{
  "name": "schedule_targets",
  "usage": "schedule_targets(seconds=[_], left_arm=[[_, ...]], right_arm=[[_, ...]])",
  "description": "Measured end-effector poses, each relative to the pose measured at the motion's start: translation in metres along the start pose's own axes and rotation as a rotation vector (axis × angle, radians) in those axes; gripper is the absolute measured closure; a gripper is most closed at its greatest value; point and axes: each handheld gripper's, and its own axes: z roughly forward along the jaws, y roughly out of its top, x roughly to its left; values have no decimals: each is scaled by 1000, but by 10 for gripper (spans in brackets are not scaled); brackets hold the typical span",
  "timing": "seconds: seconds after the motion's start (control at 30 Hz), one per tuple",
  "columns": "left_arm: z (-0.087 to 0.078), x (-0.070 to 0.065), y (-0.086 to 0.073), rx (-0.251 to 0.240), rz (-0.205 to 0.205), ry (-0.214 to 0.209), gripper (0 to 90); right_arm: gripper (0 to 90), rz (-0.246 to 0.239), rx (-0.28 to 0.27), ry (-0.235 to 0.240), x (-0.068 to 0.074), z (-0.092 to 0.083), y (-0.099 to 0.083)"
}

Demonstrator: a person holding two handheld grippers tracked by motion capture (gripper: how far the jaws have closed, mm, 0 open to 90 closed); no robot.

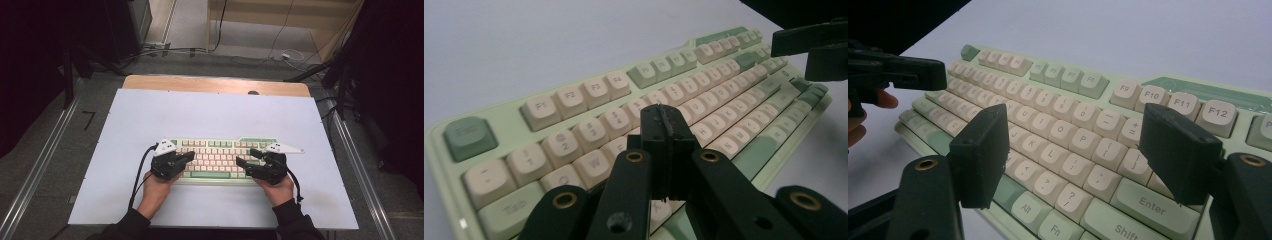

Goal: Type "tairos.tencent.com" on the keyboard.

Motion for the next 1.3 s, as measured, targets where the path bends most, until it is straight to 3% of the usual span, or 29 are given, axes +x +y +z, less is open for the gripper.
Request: schedule_targets(seconds=[0.23, 0.47, 0.77, 1.3], left_arm=[[20, -10, 14, 66, 6, -4, 900], [34, -18, 18, 123, 47, 38, 900], [40, -19, 19, 130, 42, 71, 900], [46, -17, 19, 178, 48, 63, 900]], right_arm=[[264, -2, 5, -2, 1, 0, 0], [264, -4, 3, 2, 1, 0, 0], [265, 2, -1, 5, 1, -1, 1], [265, 10, -3, 12, 0, -2, 1]])
